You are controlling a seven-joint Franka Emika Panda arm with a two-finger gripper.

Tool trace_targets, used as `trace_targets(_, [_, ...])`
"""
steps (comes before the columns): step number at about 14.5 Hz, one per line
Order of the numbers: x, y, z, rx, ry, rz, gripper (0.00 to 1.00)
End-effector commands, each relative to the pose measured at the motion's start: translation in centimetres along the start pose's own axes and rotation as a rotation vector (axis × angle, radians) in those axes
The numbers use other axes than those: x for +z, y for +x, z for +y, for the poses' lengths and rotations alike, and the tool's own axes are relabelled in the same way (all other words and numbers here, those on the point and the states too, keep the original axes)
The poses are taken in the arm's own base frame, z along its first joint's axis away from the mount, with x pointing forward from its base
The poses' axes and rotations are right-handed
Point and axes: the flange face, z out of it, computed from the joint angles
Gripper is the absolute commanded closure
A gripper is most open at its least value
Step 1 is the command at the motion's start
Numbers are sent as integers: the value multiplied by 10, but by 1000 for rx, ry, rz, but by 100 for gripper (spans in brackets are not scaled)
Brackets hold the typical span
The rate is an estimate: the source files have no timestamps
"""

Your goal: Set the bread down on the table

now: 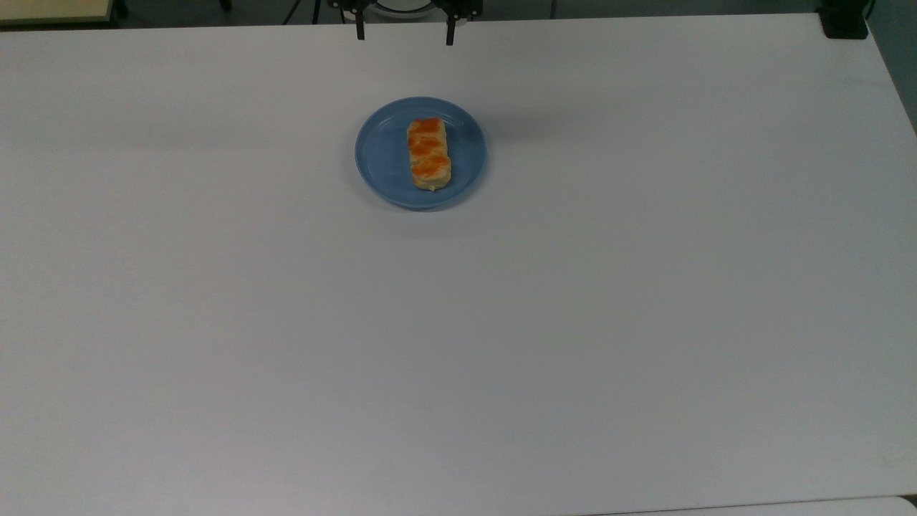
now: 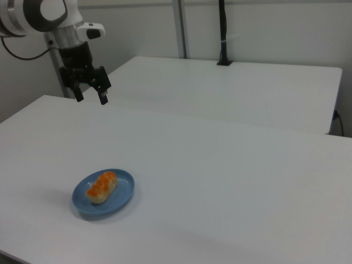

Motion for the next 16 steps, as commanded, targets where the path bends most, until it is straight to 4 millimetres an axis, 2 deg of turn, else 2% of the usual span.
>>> trace_targets(1, [-6, -8, 3, 13, 2, -28, 0])
trace_targets(16, [0, -10, 6, 10, 2, -42, 0])
